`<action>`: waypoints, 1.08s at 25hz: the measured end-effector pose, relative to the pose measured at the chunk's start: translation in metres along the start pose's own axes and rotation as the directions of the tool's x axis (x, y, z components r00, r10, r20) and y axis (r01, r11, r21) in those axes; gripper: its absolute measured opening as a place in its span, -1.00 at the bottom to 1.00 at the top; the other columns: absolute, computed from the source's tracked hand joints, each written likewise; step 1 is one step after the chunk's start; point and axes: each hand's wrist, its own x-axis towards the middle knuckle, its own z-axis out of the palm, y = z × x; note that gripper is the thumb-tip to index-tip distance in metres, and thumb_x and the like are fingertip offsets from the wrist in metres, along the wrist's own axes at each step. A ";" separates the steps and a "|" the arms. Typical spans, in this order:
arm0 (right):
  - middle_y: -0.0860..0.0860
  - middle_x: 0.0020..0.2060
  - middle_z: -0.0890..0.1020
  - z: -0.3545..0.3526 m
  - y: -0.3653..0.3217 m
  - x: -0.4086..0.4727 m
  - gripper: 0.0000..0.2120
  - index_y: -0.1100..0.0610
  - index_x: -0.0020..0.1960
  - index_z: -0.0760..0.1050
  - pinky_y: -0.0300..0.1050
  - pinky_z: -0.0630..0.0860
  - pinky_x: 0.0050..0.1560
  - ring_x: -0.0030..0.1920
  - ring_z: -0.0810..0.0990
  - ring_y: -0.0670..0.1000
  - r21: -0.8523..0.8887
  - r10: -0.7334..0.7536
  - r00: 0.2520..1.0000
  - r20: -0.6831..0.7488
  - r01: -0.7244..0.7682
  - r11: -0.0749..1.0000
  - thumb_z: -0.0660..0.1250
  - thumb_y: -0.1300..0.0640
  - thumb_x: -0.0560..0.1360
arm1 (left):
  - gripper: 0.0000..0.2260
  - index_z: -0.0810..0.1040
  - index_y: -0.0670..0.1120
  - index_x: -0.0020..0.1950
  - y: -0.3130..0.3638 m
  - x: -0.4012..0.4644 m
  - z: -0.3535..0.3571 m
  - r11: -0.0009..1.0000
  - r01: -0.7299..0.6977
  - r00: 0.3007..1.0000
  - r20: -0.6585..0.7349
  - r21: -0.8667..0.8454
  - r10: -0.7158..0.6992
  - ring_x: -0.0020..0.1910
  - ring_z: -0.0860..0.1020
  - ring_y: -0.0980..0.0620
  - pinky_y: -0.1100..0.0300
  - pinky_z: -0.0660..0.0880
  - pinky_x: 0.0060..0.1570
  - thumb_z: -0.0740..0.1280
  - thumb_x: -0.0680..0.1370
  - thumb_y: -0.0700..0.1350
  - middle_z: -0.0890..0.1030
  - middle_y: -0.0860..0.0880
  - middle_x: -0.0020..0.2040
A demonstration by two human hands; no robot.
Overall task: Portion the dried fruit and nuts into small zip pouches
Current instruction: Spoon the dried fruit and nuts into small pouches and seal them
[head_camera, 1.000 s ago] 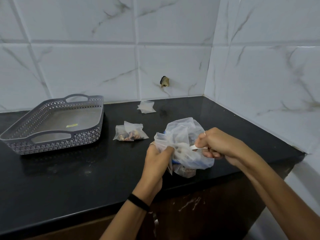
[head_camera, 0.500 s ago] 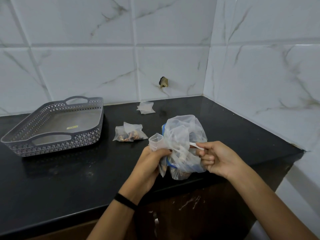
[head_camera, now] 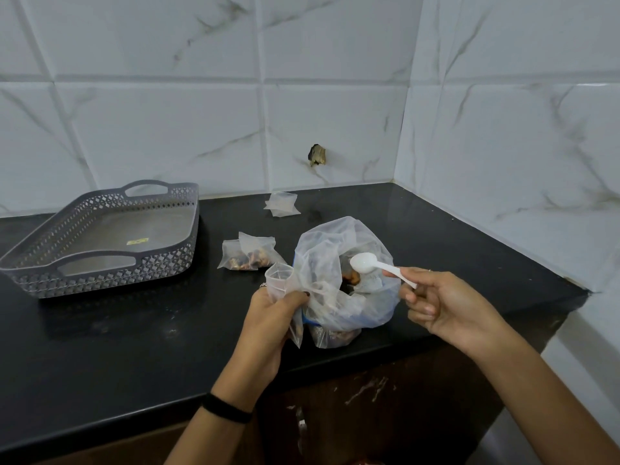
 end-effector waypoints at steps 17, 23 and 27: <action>0.04 -0.10 0.57 0.052 -0.007 0.023 -0.81 0.07 -0.02 0.57 -0.07 0.42 -0.20 -0.16 0.54 0.08 -0.985 -0.323 0.931 0.168 0.145 -0.096 0.18 0.11 0.51 | -0.92 0.47 -0.21 -0.20 0.008 0.003 -0.003 0.987 0.115 0.991 -0.083 0.113 -0.106 -0.26 0.44 -0.13 0.10 0.38 -0.25 0.27 0.45 -0.36 0.49 -0.19 -0.26; 0.08 0.03 0.59 0.044 -0.006 0.019 -0.70 0.02 0.17 0.56 -0.06 0.46 -0.12 -0.04 0.57 0.13 -0.992 -0.379 0.917 0.124 0.106 -0.068 0.16 0.09 0.53 | -0.88 0.47 -0.22 -0.13 0.014 0.012 -0.007 0.966 0.241 0.970 -0.050 0.099 -0.237 -0.20 0.46 -0.16 0.01 0.40 -0.15 0.29 0.35 -0.34 0.48 -0.22 -0.20; 0.06 -0.05 0.59 0.055 -0.002 0.012 -0.73 0.05 0.15 0.55 -0.08 0.46 -0.18 -0.14 0.57 0.07 -0.985 -0.418 0.892 0.174 0.154 -0.083 0.16 0.11 0.54 | -0.77 0.54 -0.29 0.06 0.021 0.014 -0.008 0.944 0.326 0.945 0.007 0.049 -0.327 -0.09 0.56 -0.19 0.00 0.52 -0.10 0.28 0.41 -0.37 0.58 -0.27 -0.06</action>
